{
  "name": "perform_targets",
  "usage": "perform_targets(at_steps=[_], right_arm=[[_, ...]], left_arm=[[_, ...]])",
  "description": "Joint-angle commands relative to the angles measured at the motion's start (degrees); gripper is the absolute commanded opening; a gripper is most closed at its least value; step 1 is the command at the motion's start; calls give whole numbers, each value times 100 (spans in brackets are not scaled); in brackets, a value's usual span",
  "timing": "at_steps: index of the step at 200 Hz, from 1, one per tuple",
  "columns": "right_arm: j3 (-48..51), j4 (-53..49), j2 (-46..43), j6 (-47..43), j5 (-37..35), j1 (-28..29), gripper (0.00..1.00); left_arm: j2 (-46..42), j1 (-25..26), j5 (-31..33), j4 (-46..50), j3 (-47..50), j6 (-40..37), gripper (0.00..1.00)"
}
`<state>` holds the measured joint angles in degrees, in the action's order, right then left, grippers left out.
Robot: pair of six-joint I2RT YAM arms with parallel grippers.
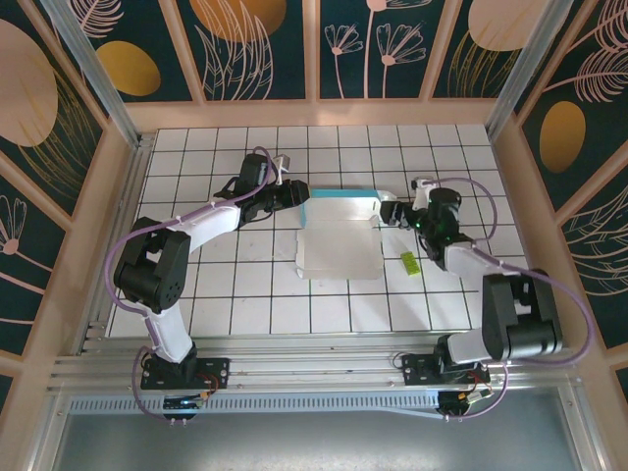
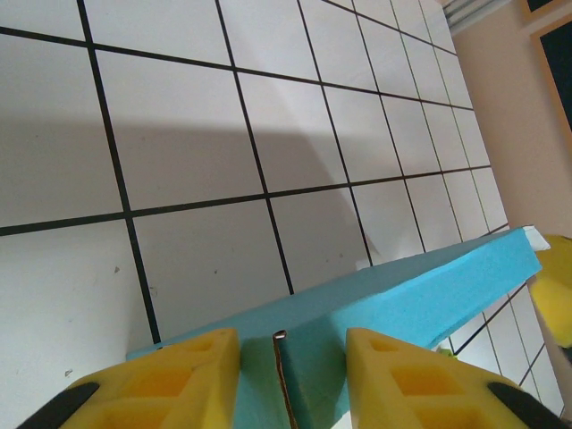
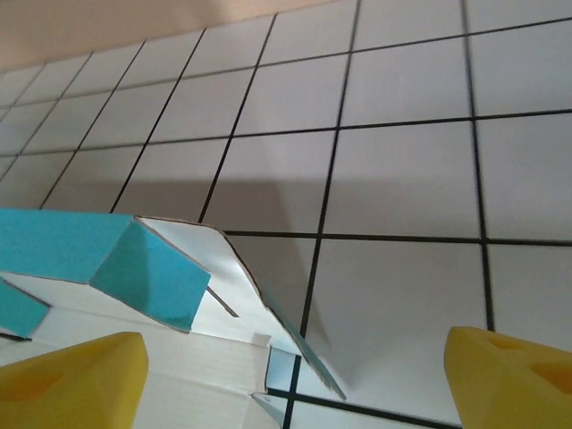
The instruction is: Fold the paper box
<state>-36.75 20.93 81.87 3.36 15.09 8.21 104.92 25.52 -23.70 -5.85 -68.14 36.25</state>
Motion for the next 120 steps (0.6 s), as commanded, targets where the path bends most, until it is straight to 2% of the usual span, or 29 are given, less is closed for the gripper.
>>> perform_targets(at_steps=[1,18,42,108,120], right_arm=[[-307,-84,406,-654,424,-14,77],[-586,-134,768,-530,433,-13,70],[-948,-442,1126,-92,31,-19,65],[-883,-665,1435,922,24,43,66],[-831,-606,1488,1005,79,43,63]], left_arm=[[31,61,-5,295,19,-56,35],[36,65,0,283,29,-54,35],[27,60,-11,277,20,-52,35],[-13,67,-55,259,20,-48,35],[-9,67,-53,259,15,-36,35]])
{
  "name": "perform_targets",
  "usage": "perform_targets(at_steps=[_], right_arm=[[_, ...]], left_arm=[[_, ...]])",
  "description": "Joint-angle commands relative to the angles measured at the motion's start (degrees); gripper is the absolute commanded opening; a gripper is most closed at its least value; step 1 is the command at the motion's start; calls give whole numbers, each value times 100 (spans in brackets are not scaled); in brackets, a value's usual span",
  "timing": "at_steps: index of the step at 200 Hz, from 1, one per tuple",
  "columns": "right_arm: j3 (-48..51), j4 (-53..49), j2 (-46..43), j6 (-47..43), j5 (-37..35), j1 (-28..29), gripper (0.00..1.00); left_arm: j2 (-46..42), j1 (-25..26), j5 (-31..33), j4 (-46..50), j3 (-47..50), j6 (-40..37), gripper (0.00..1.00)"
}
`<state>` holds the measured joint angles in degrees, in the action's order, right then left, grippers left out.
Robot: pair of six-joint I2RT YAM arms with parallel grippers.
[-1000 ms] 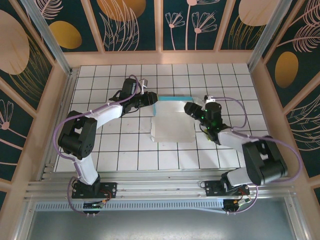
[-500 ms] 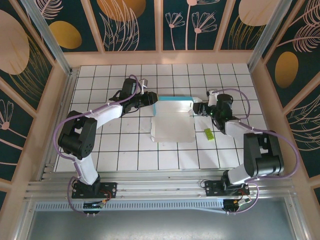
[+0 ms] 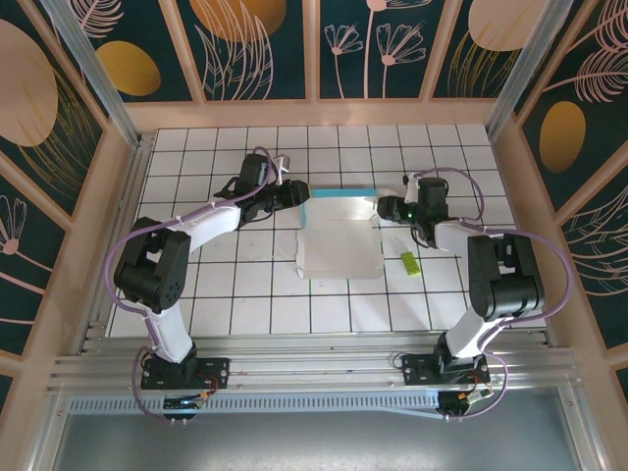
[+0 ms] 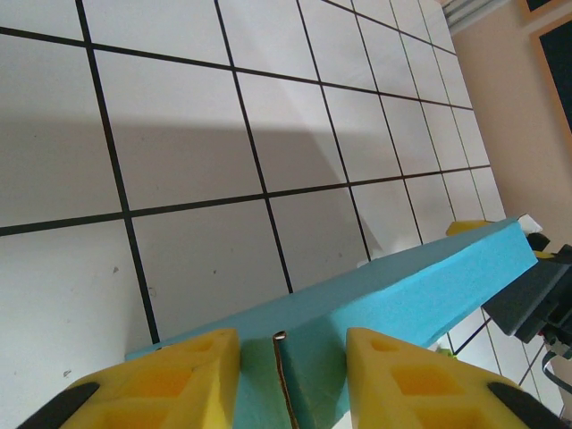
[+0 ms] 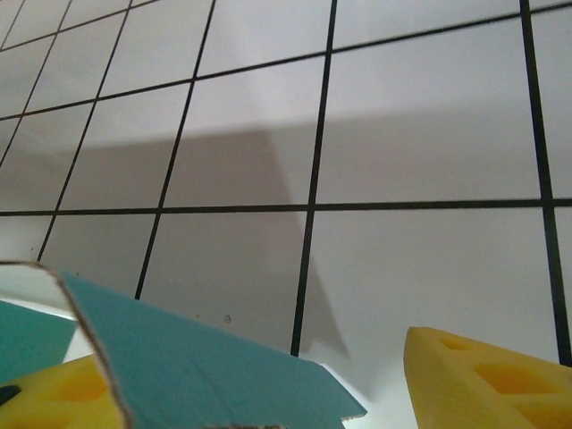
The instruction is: Fold the paper box
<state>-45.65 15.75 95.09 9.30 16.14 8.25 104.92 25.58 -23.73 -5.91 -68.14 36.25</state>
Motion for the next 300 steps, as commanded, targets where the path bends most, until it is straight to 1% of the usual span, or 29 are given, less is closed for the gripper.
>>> perform_targets(at_steps=[1,33,89,125,181,248,277,300], right_arm=[[62,-84,171,413,-20,37,63],[58,-10,267,626,220,44,43],[56,-40,179,740,418,190,29],[126,-81,-10,773,316,350,26],[188,-285,-274,1032,218,446,16],[201,-389,-443,1328,319,645,15],[346,-282,-436,1492,177,813,15],[535,19,-400,1539,-72,1047,16]], left_arm=[[-13,61,-48,266,18,-37,35],[-16,61,-29,283,12,-35,35],[20,63,-49,279,-16,-19,35],[27,78,-44,284,-19,-13,35],[93,96,-49,265,-22,19,35],[73,131,8,296,-24,-58,35],[63,149,8,285,-24,-48,35],[43,157,8,275,-24,-48,35]])
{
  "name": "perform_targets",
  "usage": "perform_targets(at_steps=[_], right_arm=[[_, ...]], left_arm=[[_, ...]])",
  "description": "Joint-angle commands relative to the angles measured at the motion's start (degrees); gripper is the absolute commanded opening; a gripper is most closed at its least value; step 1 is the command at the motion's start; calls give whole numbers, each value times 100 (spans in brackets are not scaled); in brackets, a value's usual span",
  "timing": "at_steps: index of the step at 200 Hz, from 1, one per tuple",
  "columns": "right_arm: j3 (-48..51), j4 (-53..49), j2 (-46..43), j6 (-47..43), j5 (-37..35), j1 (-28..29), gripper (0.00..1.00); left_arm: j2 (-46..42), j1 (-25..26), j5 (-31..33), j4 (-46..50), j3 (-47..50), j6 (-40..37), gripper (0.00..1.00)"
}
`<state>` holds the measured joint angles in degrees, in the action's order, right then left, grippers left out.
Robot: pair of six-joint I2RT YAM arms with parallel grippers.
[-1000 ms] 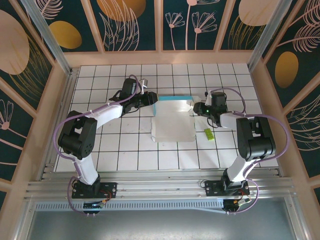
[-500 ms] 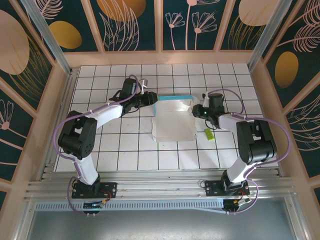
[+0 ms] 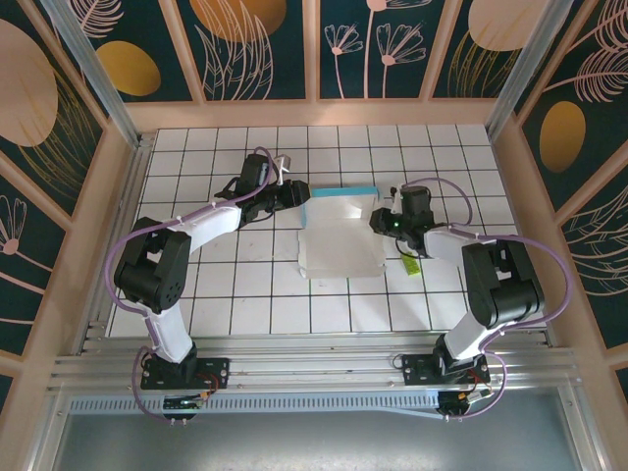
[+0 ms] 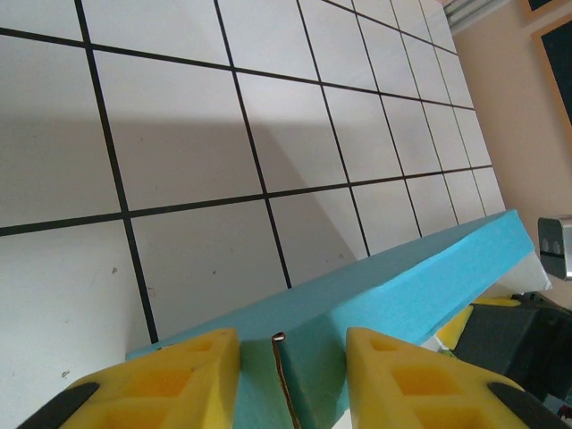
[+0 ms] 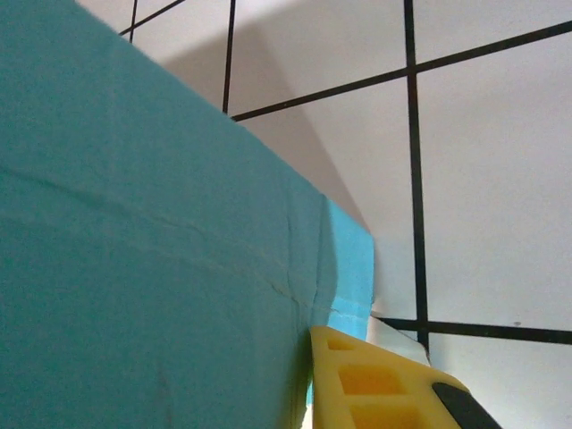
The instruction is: Fold the paper box
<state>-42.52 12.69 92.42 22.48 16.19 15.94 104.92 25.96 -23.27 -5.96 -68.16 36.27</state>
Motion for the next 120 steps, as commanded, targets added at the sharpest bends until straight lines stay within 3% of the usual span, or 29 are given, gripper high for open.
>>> perform_targets(at_steps=[1,32,53,120], right_arm=[[234,337,-126,222,-92,291,16],[376,623,161,156,-722,483,18],[372,634,301,134,-924,506,24],[698,432,-514,78,-1442,525,42]], left_arm=[[40,125,-38,279,-22,-50,35],[33,129,-38,288,-13,-56,35],[17,129,-20,284,22,-59,35],[70,138,-37,270,-31,-50,35]])
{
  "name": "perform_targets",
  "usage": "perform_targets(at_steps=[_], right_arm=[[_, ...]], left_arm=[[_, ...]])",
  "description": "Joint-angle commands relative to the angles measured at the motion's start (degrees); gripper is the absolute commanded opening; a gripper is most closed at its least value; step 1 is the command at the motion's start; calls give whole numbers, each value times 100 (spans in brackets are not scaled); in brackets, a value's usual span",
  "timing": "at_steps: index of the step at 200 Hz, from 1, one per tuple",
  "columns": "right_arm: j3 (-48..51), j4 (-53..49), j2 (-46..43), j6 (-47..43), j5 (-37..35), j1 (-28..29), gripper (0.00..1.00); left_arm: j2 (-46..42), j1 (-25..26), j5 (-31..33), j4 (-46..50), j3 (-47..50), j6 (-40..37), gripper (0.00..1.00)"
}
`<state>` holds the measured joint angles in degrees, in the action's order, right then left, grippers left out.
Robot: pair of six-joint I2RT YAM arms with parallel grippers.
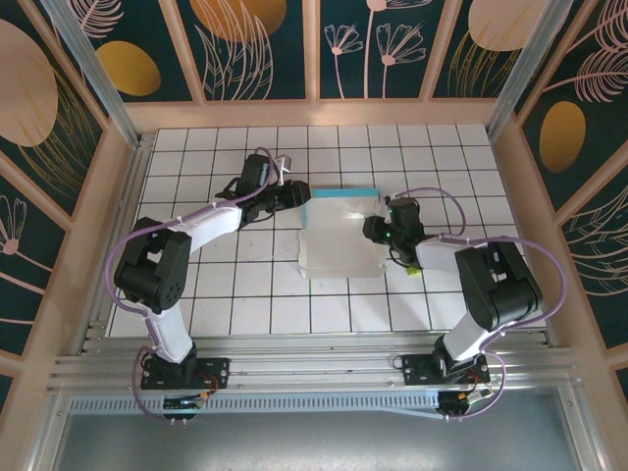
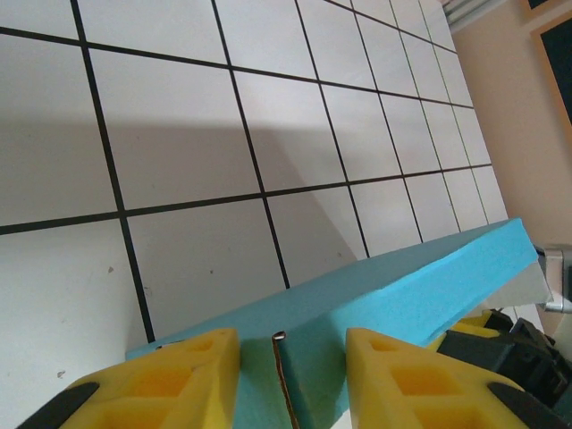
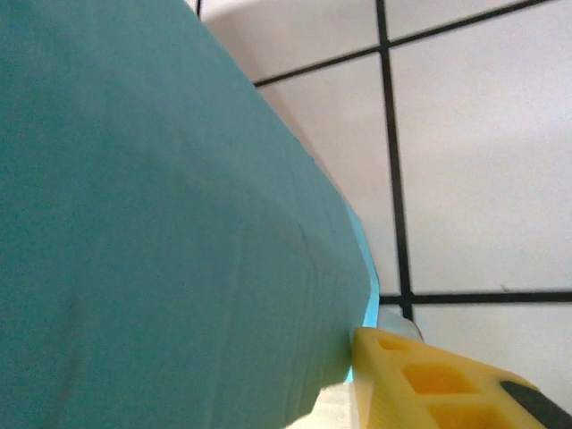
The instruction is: Fold the paper box
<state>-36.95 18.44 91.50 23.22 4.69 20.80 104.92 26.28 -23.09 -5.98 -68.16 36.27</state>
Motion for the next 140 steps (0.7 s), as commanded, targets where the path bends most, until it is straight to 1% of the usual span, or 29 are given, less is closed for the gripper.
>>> perform_targets(at_steps=[1,41,64,72,97,113,128,140], right_arm=[[142,-145,-427,1,-293,43,43],[189,-247,-733,-63,-253,35,52],[196,-361,-1055,-118,-267,21,61],[196,-369,-1210,-222,-174,0,64],[306,-245,-1847,-1070,225,-62,75],[315,-244,-2232,-1605,459,-256,81],[294,-164,-2451,-2067,732,-566,81],[224,-112,-2444,-2447,962,-876,78]], left_arm=[[71,101,-55,273,-31,-50,35],[72,105,-63,268,-31,-55,35],[73,105,-64,264,-30,-52,35],[85,105,-59,264,-38,-48,35],[95,105,-64,264,-48,-52,35],[98,105,-73,264,-57,-51,35],[93,114,-73,264,-57,-48,35],[89,114,-73,262,-57,-53,35]])
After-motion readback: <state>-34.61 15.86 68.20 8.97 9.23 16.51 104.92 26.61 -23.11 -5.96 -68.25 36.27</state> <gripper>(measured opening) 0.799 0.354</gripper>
